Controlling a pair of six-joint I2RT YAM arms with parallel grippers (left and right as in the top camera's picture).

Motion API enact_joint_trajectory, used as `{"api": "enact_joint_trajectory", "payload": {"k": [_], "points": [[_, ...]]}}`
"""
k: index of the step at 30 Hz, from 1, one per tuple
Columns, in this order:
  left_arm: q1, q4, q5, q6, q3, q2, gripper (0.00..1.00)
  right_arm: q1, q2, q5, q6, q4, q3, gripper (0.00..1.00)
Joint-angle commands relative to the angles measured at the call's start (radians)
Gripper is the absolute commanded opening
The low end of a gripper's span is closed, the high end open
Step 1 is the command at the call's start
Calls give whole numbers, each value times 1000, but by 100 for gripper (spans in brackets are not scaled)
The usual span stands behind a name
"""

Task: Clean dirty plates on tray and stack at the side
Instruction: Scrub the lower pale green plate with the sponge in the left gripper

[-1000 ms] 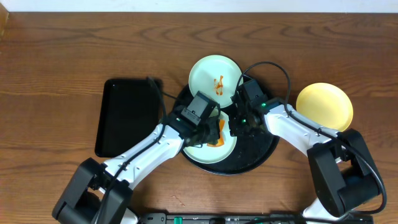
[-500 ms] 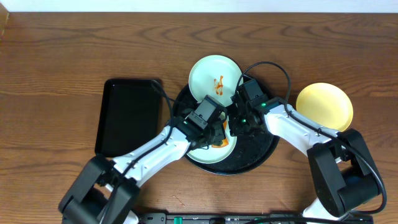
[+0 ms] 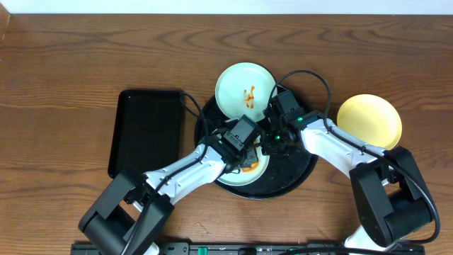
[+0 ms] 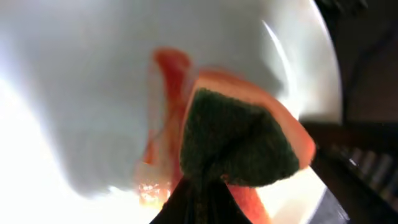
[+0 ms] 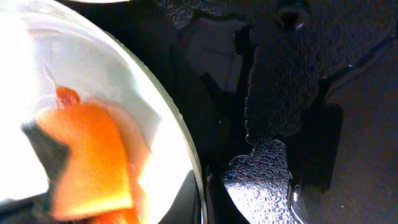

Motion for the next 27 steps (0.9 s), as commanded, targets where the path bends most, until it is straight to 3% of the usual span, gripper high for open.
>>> {"api": "enact_joint_trajectory", "payload": {"k": [1,9,18,21,23,27], "points": [[39,-22,-232,90,-10,34,7,5,27,70,17,-8,0,1],[176,-27,-208,226,-8,33,7,5,27,70,17,-21,0,1],[212,-180,83,404,10,-121,7,5,27,71,17,-29,0,1],[212,-240,63,456,12,-237,8,5,27,71,17,-31,0,1],[212,-270,-25,454,12,-307,8,5,27,71,17,-30,0,1],[212,-250,-72,449,12,-370,7,5,27,71,17,-31,0,1]]}}
